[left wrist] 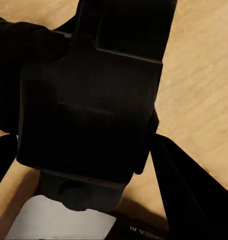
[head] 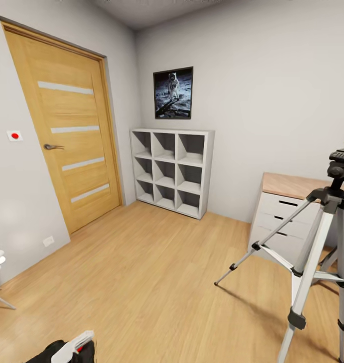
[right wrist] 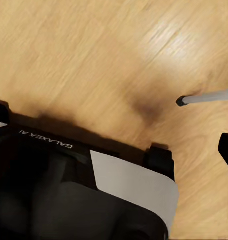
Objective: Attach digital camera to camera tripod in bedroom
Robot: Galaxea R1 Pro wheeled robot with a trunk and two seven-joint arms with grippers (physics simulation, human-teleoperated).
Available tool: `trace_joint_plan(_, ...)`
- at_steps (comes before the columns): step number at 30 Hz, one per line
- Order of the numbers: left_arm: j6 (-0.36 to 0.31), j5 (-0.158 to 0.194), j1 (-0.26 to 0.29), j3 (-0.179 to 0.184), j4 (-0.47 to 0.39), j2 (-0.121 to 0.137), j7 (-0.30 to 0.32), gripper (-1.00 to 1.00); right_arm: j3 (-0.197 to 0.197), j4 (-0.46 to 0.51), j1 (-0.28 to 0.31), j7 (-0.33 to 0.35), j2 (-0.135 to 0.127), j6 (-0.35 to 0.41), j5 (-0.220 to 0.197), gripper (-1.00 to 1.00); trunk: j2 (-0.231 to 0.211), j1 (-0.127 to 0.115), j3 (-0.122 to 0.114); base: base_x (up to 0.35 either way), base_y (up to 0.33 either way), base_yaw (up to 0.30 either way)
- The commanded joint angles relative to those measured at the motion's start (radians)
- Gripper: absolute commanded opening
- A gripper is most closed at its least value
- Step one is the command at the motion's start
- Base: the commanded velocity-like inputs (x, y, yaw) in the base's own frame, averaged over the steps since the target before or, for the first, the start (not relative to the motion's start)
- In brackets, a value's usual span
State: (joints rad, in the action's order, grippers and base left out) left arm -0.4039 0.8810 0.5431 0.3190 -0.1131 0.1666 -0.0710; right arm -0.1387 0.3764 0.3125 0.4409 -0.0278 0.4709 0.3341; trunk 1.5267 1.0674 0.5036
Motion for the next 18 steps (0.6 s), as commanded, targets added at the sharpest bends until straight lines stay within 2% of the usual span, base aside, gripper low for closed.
trace_joint_plan(1, 0.009, 0.005, 0.0, 0.007, 0.019, -0.006, -0.004, -1.0, -0.008, -0.02, 0.0, -0.001, 0.0, -0.008, 0.01, 1.0, -0.007, -0.004, -0.002, 0.0, 0.0, 0.0)
trace_joint_plan(3, 0.05, -0.012, -0.004, 0.01, 0.064, -0.019, 0.0, -1.0, -0.008, -0.091, 0.0, -0.027, -0.008, -0.047, 0.01, 1.0, -0.021, -0.012, -0.009, 0.0, 0.0, 0.0)
trace_joint_plan(4, 0.097, -0.037, -0.041, 0.013, 0.091, -0.03, 0.002, -1.0, -0.007, -0.206, 0.0, -0.054, -0.034, -0.119, 0.01, 1.0, -0.028, -0.016, -0.012, 0.0, 0.0, 0.0)
trace_joint_plan(7, 0.125, -0.054, -0.093, 0.014, 0.1, -0.041, 0.003, -1.0, -0.007, -0.297, 0.0, -0.067, -0.053, -0.193, 0.009, 1.0, -0.049, -0.027, -0.021, 0.0, 0.0, 0.0)
trace_joint_plan(8, 0.148, -0.062, -0.125, 0.014, 0.103, -0.05, 0.003, -1.0, -0.007, -0.34, -0.003, -0.073, -0.065, -0.243, 0.008, 1.0, -0.056, -0.031, -0.024, 0.0, 0.0, 0.0)
trace_joint_plan(13, 0.228, -0.069, -0.198, 0.014, 0.108, -0.07, 0.003, -1.0, -0.007, -0.392, 0.0, -0.1, -0.093, -0.354, 0.005, 1.0, -0.091, -0.05, -0.04, 0.0, 0.0, 0.0)
trace_joint_plan(14, 0.264, -0.071, -0.239, 0.014, 0.109, -0.077, 0.003, -1.0, -0.008, -0.403, -0.013, -0.125, -0.099, -0.401, 0.003, 1.0, -0.098, -0.054, -0.043, 0.0, 0.0, 0.0)
trace_joint_plan(18, 0.284, -0.075, -0.27, 0.014, 0.11, -0.089, 0.004, -1.0, -0.009, -0.408, -0.061, -0.153, -0.102, -0.471, 0.001, 1.0, -0.126, -0.069, -0.056, 0.0, 0.0, 0.0)
